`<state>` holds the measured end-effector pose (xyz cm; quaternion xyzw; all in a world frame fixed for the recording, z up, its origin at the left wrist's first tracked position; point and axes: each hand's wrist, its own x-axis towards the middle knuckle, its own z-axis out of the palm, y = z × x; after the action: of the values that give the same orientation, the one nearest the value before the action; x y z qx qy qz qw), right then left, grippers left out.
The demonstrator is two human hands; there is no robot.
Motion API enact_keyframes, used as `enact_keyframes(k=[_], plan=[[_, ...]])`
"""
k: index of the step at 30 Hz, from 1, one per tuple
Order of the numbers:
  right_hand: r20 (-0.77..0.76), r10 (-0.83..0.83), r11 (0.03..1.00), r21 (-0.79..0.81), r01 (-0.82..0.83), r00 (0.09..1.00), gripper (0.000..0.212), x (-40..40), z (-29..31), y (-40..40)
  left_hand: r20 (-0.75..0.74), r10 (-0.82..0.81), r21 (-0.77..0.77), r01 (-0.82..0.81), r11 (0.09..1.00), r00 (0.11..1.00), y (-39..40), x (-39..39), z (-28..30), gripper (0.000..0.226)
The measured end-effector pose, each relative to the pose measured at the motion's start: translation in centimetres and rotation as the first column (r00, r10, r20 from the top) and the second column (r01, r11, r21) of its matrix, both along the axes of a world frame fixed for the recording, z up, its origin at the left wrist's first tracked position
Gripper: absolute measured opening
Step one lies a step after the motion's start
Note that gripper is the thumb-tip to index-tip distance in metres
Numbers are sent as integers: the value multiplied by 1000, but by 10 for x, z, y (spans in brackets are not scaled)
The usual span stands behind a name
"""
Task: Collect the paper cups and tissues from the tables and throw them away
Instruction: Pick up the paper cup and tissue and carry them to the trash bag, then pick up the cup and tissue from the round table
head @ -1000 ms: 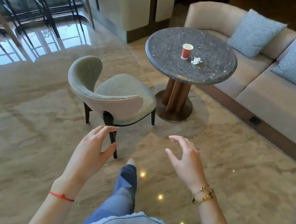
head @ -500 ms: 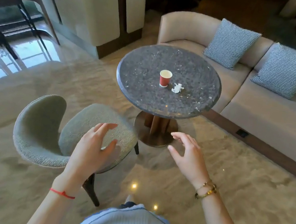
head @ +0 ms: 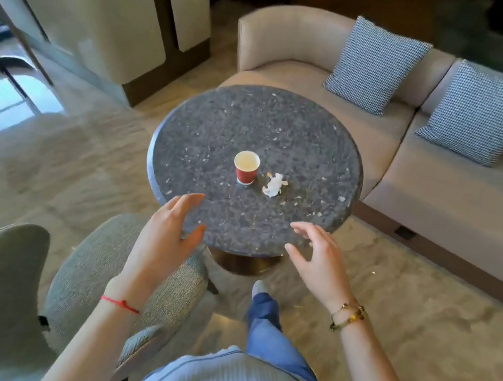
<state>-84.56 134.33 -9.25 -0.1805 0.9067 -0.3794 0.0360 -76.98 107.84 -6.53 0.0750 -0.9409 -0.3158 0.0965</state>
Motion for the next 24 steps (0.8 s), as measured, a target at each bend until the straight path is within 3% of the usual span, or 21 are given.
enact_keyframes(k=[13,24], plan=[[72,103,979,168,-114,992,38,-240,-45,3,156,144,-26,-141,990,977,26,-221,-48,72],[326,250,878,320,-356,911,50,-307,-131,-59,485,162,-115,-121,986,859,23,-295,-107,98]])
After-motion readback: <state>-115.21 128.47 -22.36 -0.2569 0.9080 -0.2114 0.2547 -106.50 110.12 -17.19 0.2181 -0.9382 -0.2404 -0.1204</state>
